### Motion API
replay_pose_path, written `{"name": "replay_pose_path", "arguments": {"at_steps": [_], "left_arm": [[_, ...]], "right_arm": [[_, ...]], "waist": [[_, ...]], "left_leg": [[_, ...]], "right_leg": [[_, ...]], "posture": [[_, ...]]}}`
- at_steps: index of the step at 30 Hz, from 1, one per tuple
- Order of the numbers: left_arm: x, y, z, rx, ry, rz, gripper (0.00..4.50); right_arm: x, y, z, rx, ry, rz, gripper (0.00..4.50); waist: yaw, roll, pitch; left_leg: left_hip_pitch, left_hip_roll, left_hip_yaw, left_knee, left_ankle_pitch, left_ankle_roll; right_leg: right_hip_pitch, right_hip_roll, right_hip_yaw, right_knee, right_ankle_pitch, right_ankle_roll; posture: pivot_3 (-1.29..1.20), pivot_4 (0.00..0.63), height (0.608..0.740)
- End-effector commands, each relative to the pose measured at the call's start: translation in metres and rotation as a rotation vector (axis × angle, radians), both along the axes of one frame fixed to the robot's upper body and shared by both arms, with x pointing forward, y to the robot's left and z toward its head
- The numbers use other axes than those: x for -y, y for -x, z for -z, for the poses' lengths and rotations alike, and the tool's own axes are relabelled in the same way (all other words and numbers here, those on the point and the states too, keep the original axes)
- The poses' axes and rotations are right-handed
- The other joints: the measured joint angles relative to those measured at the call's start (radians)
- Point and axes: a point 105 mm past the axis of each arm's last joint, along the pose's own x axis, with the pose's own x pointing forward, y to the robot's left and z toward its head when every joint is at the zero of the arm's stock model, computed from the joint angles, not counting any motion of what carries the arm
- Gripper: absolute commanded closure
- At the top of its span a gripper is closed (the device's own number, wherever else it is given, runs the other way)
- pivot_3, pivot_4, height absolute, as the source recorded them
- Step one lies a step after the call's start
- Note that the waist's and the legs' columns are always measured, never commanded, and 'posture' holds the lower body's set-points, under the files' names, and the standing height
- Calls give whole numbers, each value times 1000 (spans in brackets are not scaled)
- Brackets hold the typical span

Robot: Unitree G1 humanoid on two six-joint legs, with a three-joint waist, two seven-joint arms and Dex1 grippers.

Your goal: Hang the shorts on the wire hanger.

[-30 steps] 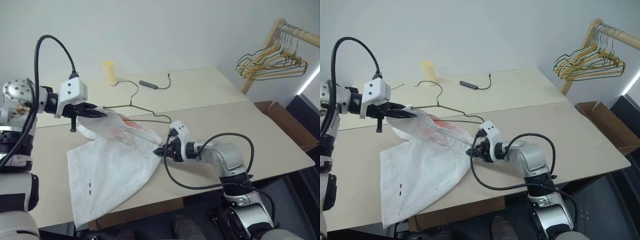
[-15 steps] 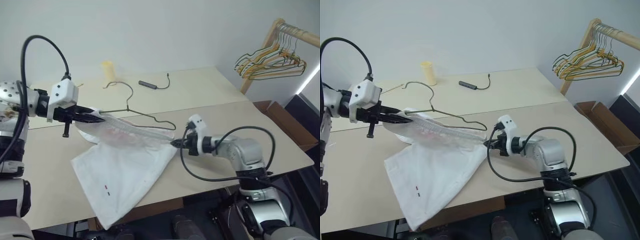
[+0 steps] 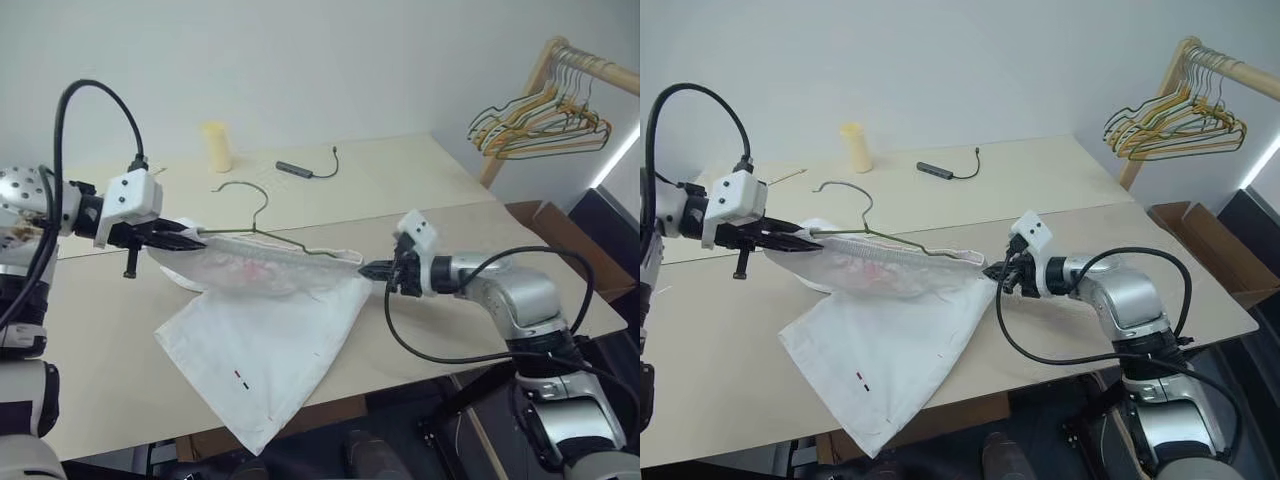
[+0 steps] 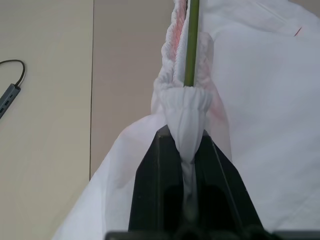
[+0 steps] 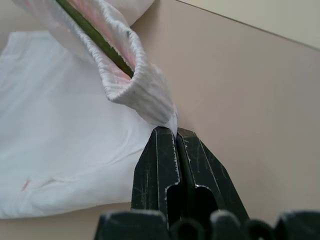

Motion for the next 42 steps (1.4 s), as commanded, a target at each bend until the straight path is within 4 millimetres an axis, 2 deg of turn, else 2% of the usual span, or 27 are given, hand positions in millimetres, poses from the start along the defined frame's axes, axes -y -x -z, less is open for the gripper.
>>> {"name": "replay_pose_path", "arguments": {"at_steps": [1, 3, 7, 12, 22, 27, 30, 36, 42], "left_arm": [[1, -5, -9, 60, 8, -10, 4500], [6, -7, -12, 71, 29, -2, 4500], [13, -11, -14, 98, 25, 13, 4500], [15, -16, -15, 129, 15, 5, 4500], [22, -15, -20, 148, 60, 26, 4500], [20, -9, -19, 121, 57, 49, 4500], [21, -9, -19, 125, 65, 47, 4500], [23, -10, -20, 138, 82, 40, 4500], [25, -7, -22, 135, 94, 58, 4500]], "right_arm": [[-8, 6, -36, 204, 74, -103, 4491], [-15, 9, -47, 280, 133, -159, 4491], [-24, 3, -70, 344, 178, -171, 4491], [-36, 8, -88, 435, 227, -243, 4491], [-59, 10, -85, 544, 265, -319, 4491], [-60, 6, -79, 569, 294, -329, 4491], [-58, 6, -72, 556, 312, -346, 3805], [-60, 4, -63, 501, 293, -358, 1762], [-66, 2, -58, 428, 228, -372, 1762]], "waist": [[0, 0, 0], [0, 0, 0], [-4, 0, 0], [-2, 0, 0], [-4, 0, 0], [-3, 0, 0], [-2, 0, 0], [-2, 0, 0], [-3, 0, 0]], "left_leg": [[0, 0, 0, 0, 0, 0], [0, 0, 0, 0, 0, 0], [0, 0, 0, 0, 0, 0], [0, 0, 0, 0, 0, 0], [0, 0, 0, 0, 0, 0], [0, 0, 0, 0, 0, 0], [0, 0, 0, 0, 0, 0], [0, 0, 0, 1, 0, 0], [0, 0, 0, 1, 0, 0]], "right_leg": [[0, 0, 0, 0, 0, 0], [0, 0, 0, 0, 0, 0], [0, 0, 0, 0, 0, 0], [0, 0, 0, 0, 0, 0], [0, 0, 0, 0, 0, 0], [0, 0, 0, 0, 0, 0], [0, 0, 0, 0, 0, 0], [0, 0, 0, 0, 0, 0], [0, 0, 0, 1, 0, -1]], "posture": [[-121, 0, 740], [-125, 0, 740], [-127, 0, 740], [-128, 0, 740], [-124, 0, 740], [-120, 0, 740], [-118, 0, 740], [-115, 0, 740], [-111, 0, 740]]}}
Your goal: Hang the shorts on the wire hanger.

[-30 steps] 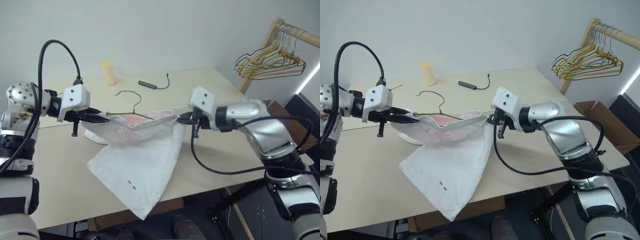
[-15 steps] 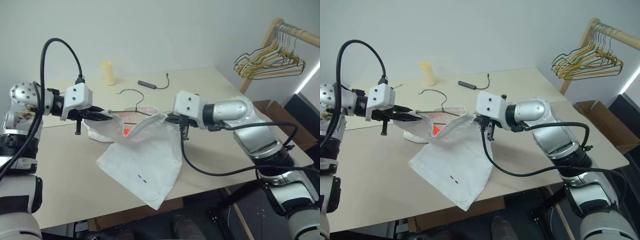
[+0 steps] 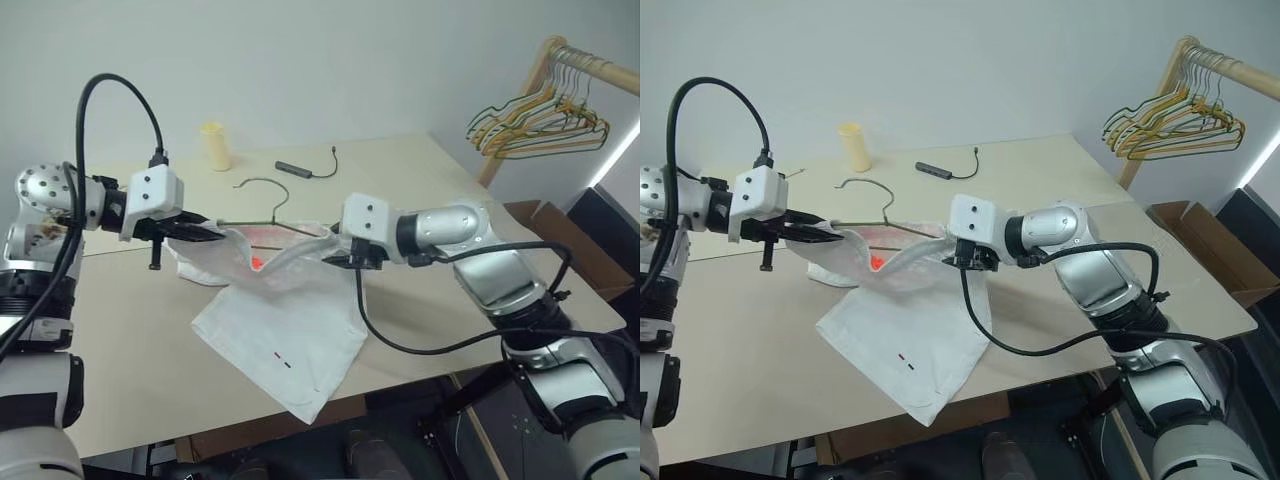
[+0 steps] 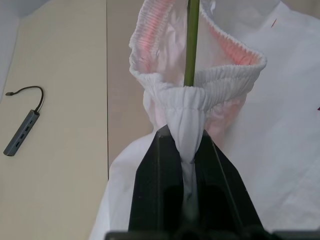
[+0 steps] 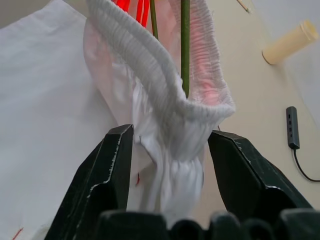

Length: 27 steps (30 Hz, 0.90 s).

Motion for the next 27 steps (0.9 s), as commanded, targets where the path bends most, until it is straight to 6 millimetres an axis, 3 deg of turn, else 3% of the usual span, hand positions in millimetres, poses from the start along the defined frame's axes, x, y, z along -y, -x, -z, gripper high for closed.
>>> {"name": "replay_pose_path", "arguments": {"at_steps": [1, 8, 9, 11, 17, 24, 27], "left_arm": [[2, 4, -18, 54, 49, 20, 4500], [2, 7, -16, 45, 54, 28, 4500], [2, 7, -16, 44, 56, 29, 4500], [2, 7, -16, 45, 51, 29, 4500], [-2, 7, -16, 50, 39, 18, 4500], [-4, 1, -12, 88, 50, -8, 4500], [0, -5, -20, 55, 172, -40, 3645]], "right_arm": [[-2, 0, -8, -10, -46, -13, 1762], [-4, -2, -4, -95, -75, 7, 1762], [-4, -3, -2, -106, -72, 16, 1927], [-4, -5, 2, -119, -62, 32, 2347], [-2, -7, 6, -125, -54, 55, 4415], [0, -8, 5, -118, -56, 66, 4483], [1, -6, 4, -123, -65, 71, 4500]], "waist": [[1, 0, 0], [2, 0, 0], [2, 0, 0], [1, 0, 0], [1, 0, 0], [2, 0, 0], [2, 0, 0]], "left_leg": [[0, 0, 0, 0, 0, 0], [0, 0, 0, 0, 0, 0], [0, 0, 0, 0, 0, 0], [0, 0, 0, 0, 0, 0], [0, 0, -1, 0, 0, 0], [0, 0, -1, 0, 0, 0], [0, 0, -1, 0, 0, 0]], "right_leg": [[0, 0, 0, 0, 0, 0], [0, 0, 0, 0, 0, 0], [0, 0, 0, 0, 0, 0], [0, 0, 0, 0, 0, 0], [0, 0, 0, 0, 0, 0], [0, 0, 0, 0, 0, 0], [0, 0, 0, 0, 0, 0]], "posture": [[-109, 0, 740], [-105, 0, 740], [-104, 0, 740], [-103, 0, 740], [-101, 0, 740], [-109, 0, 740], [-116, 0, 740]]}}
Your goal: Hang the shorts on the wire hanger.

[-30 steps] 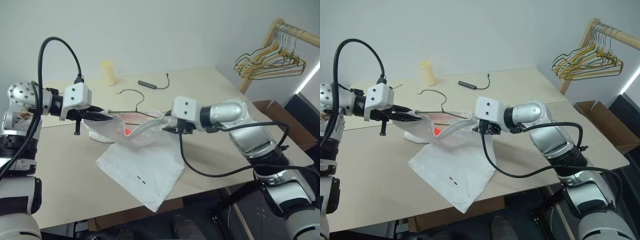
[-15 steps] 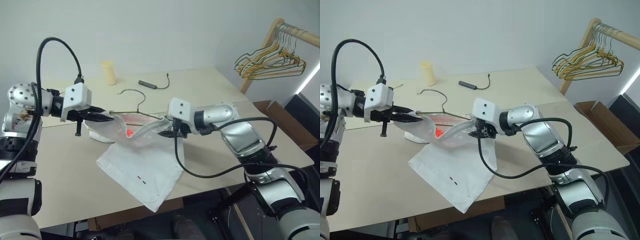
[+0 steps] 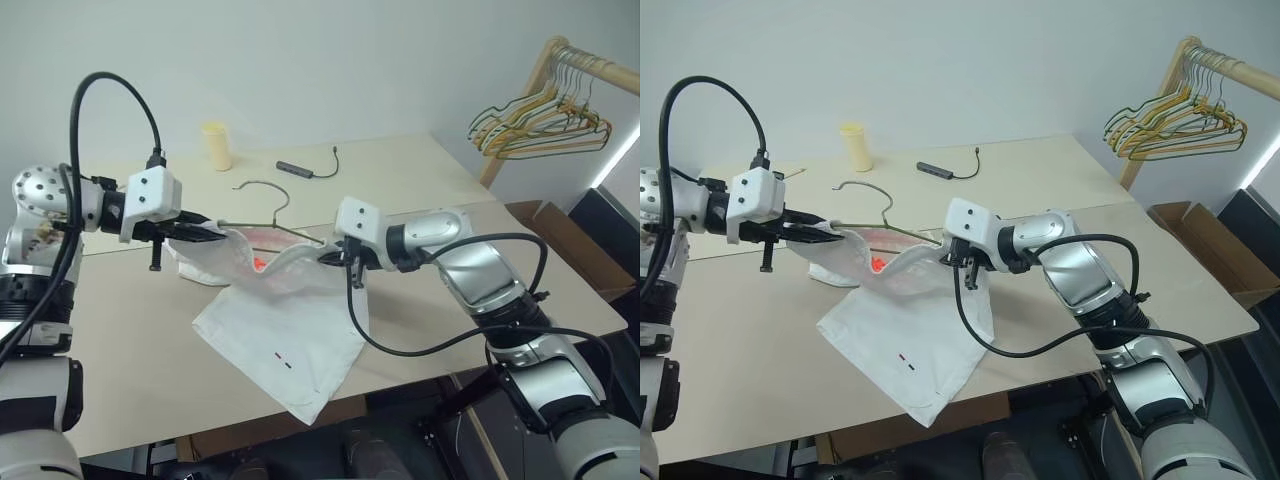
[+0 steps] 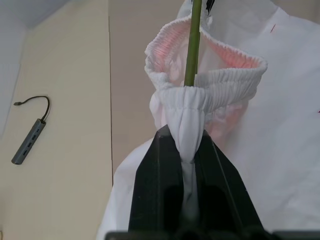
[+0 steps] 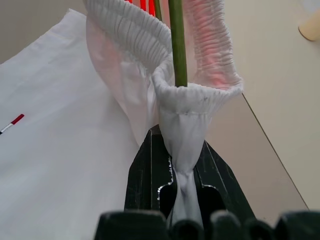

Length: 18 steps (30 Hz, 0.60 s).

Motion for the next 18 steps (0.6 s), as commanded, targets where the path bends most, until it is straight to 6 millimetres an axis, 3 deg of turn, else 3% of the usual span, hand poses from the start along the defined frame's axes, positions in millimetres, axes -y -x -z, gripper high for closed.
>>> {"name": "replay_pose_path", "arguments": {"at_steps": [1, 11, 14, 18], "left_arm": [[-1, -5, -21, 48, 111, -35, 3329], [-2, -7, -38, 155, 231, -65, 22], [-4, -7, -55, 221, 362, -110, 22], [2, 4, -62, 222, 499, -105, 22]], "right_arm": [[5, -2, -14, 29, -33, 32, 4500], [21, -1, -18, -1, -68, 127, 4500], [36, 0, -22, -30, -99, 205, 4500], [65, -5, -27, -136, -162, 398, 4500]], "waist": [[0, 0, 0], [-2, 0, 0], [-2, 0, 0], [-3, 0, 0]], "left_leg": [[0, 0, 0, 0, 0, 0], [0, 0, 0, 0, 0, 0], [0, 0, 0, 0, 0, 0], [-1, 0, -1, 0, 0, 0]], "right_leg": [[0, 0, 0, 0, 0, 0], [0, 0, 0, 0, 0, 0], [0, 0, 0, 0, 0, 0], [0, -1, 0, 0, 0, 0]], "posture": [[-119, 0, 740], [-150, 0, 740], [-156, 0, 740], [-166, 0, 740]]}}
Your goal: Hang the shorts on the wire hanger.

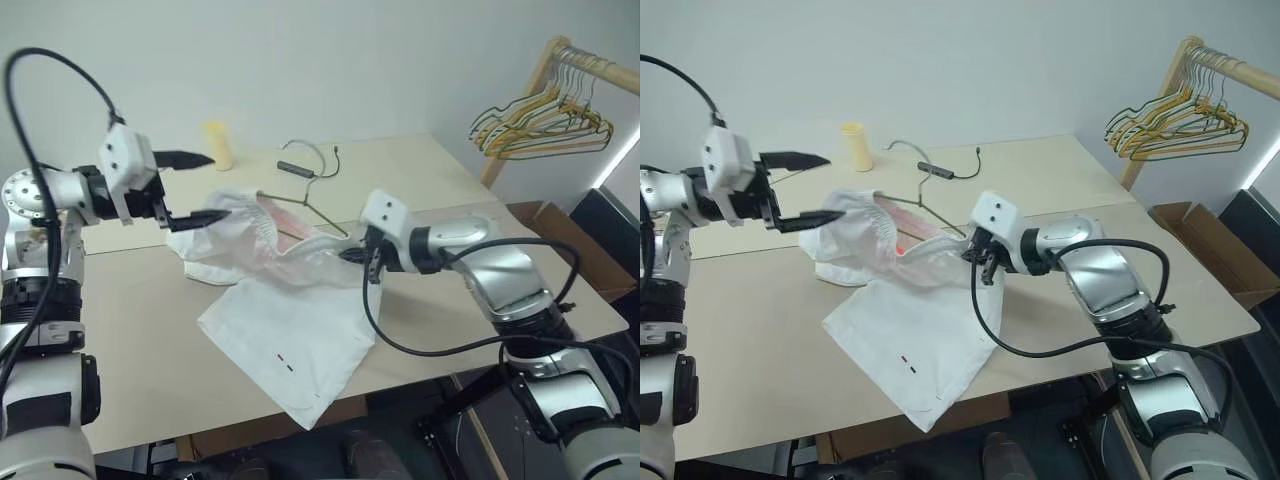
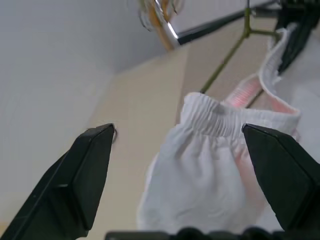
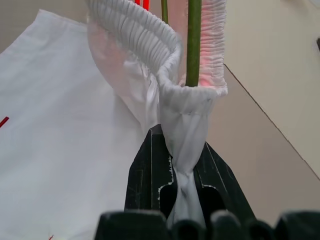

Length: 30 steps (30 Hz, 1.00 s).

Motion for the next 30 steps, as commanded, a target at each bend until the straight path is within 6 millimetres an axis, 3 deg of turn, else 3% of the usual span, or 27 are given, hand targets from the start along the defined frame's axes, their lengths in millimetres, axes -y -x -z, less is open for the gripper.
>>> {"name": "replay_pose_path", "arguments": {"at_steps": [1, 5, 13, 18, 24, 30], "left_arm": [[9, 17, -15, 42, 135, 52, 22], [18, 35, -16, 35, 282, 125, 22], [38, 45, -11, 20, 391, 169, 22], [45, 53, -18, 30, 460, 231, 22], [47, 52, -16, 17, 448, 243, 22], [47, 52, -18, 28, 443, 248, 22]], "right_arm": [[31, -4, -23, -34, -79, 199, 4500], [65, -7, -22, -97, -88, 425, 4500], [140, -17, -18, -256, -212, 931, 4500], [191, -19, -14, -219, -193, 1283, 4500], [222, -15, -20, -170, -141, 1540, 4500], [245, -5, -39, -100, -129, 1749, 4500]], "waist": [[0, 0, 0], [-5, 0, 0], [-36, 0, 0], [-71, 0, 0], [-119, 1, -1], [-158, 2, -1]], "left_leg": [[0, 0, 0, 0, 0, 0], [0, 0, -1, 0, 0, 0], [1, -1, 0, 1, 0, 0], [0, -2, 0, 0, 0, 0], [1, -3, 0, 0, 0, 0], [1, -3, -1, 0, 0, 0]], "right_leg": [[0, 0, 0, 0, 0, 0], [0, 0, 0, 1, 0, 0], [1, -1, 1, 0, 0, 0], [1, -1, 2, 0, 1, 1], [2, -2, 3, 0, 1, 1], [3, -2, 4, 0, 1, 2]], "posture": [[-175, 0, 740], [-202, 0, 740], [-249, 0, 740], [-270, 0, 740], [-286, 0, 740], [-283, 0, 740]]}}
